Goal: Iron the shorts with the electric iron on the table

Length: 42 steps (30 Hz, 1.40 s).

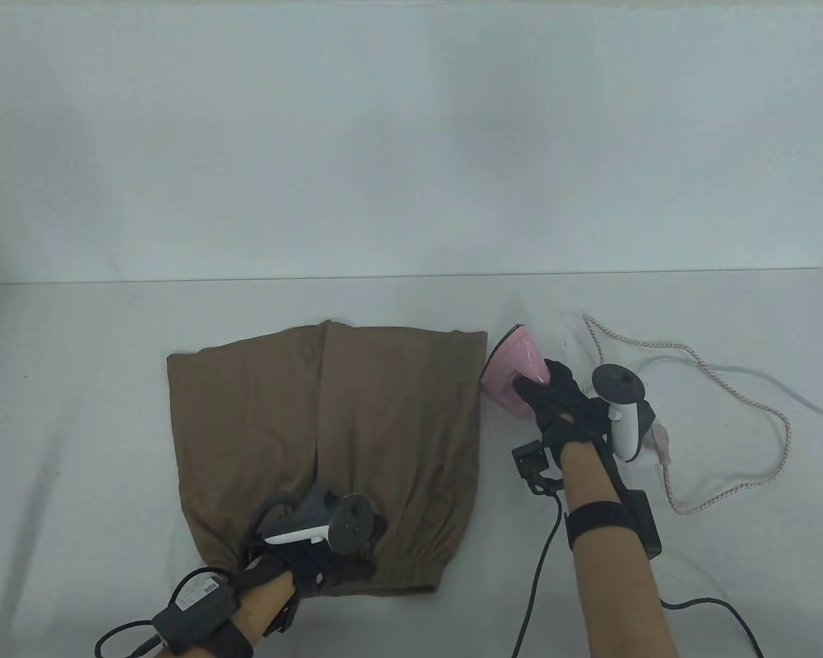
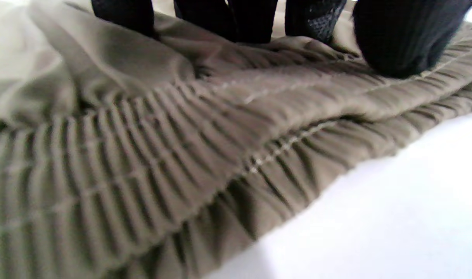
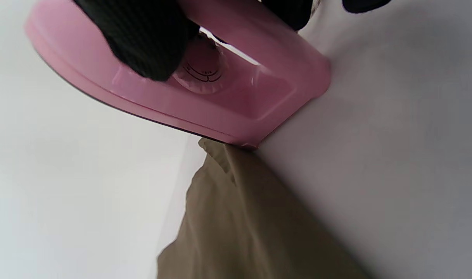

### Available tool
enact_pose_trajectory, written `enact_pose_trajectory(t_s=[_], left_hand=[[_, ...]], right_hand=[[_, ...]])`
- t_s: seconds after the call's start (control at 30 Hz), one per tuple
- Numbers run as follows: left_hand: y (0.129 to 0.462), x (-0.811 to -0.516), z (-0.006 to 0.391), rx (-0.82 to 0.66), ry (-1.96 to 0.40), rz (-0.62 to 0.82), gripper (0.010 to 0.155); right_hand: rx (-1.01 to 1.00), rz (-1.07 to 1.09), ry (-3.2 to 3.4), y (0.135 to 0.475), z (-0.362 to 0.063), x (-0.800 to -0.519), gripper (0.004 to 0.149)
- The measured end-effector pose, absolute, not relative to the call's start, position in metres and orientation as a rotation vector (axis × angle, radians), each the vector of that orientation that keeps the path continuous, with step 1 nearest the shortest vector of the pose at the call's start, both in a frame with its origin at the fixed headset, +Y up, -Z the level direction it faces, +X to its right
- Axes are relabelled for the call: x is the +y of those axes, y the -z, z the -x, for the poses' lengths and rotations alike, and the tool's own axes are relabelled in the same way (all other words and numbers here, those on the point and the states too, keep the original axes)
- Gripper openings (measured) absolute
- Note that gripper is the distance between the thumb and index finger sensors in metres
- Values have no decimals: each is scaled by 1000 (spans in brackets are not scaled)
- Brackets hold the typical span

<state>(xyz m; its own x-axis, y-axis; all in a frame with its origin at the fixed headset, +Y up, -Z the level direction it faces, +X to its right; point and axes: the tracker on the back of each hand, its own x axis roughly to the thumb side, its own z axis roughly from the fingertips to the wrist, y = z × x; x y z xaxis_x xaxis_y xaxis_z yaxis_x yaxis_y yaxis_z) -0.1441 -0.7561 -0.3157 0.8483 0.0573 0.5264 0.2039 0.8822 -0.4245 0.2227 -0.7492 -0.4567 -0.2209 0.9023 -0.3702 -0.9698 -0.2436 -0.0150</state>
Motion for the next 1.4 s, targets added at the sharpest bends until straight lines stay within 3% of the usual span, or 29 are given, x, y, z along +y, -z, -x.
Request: enact_pose_trajectory(t_s=[0.47, 0.77, 1.07, 1.4], left_hand=[[316, -756, 144, -557, 83, 501, 73], [316, -756, 145, -550, 74, 510, 73], [316, -756, 145, -536, 75, 514, 73], [316, -756, 143, -519, 87, 507, 74]], right_hand=[[218, 262, -1372, 461, -230, -759, 51], [252, 160, -1746, 479, -216, -702, 55], [147, 34, -2400, 513, -143, -648, 58], [239, -312, -2767, 558, -6, -660, 60]])
